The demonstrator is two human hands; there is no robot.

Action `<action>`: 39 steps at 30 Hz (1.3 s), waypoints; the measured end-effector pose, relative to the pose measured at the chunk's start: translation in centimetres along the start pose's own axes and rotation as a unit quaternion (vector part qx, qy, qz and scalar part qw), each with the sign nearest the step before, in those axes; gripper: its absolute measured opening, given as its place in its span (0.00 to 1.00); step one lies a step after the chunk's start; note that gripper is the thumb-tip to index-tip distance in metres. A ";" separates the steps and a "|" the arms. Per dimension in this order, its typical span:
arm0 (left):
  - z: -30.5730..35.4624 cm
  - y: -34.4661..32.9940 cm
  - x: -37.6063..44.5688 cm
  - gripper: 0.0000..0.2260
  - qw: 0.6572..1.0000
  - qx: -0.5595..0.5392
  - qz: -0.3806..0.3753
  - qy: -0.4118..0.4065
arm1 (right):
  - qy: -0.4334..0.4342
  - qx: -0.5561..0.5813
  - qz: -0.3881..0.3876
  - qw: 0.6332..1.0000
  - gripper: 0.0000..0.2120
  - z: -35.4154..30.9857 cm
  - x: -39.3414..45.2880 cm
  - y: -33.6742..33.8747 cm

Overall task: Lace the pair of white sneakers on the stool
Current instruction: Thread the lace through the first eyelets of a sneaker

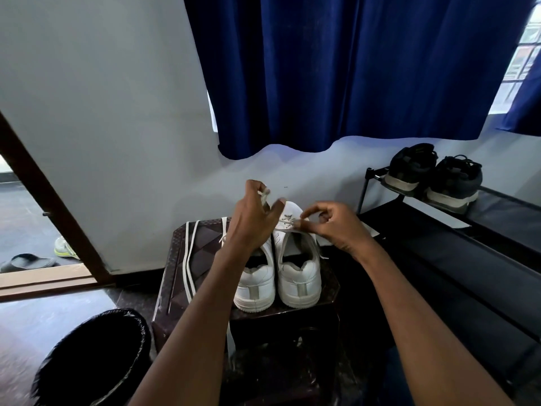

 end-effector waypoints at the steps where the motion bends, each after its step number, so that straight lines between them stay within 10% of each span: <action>1: 0.0 -0.2 -0.1 0.19 0.999 0.032 -0.024 -0.019 | 0.008 -0.031 -0.026 0.999 0.18 -0.1 -0.2 0.0; 8: -1.3 0.7 0.3 0.17 0.974 0.183 -0.123 -0.054 | -0.067 0.153 0.013 0.986 0.23 1.1 -0.4 0.2; 22: -1.1 1.1 0.2 0.07 0.968 0.182 -0.164 -0.056 | -0.265 0.601 0.094 0.748 0.16 2.4 -0.3 0.6; 29: -0.6 0.7 0.4 0.33 0.960 0.232 -0.115 -0.106 | -0.231 0.328 0.134 0.906 0.11 1.9 0.2 0.6; 39: -0.4 0.2 -0.5 0.21 0.973 0.026 -0.225 -0.040 | -0.024 0.144 -0.083 0.986 0.07 0.0 -0.8 -0.5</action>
Point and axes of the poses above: each hand's wrist, its own x-axis towards the middle knuckle, its own y-axis out of the back of the hand, z = x × y, the point moved 4 cm from there along x, towards the middle knuckle, and after that the axes turned 13 degrees about -x, right-handed, at the moved point
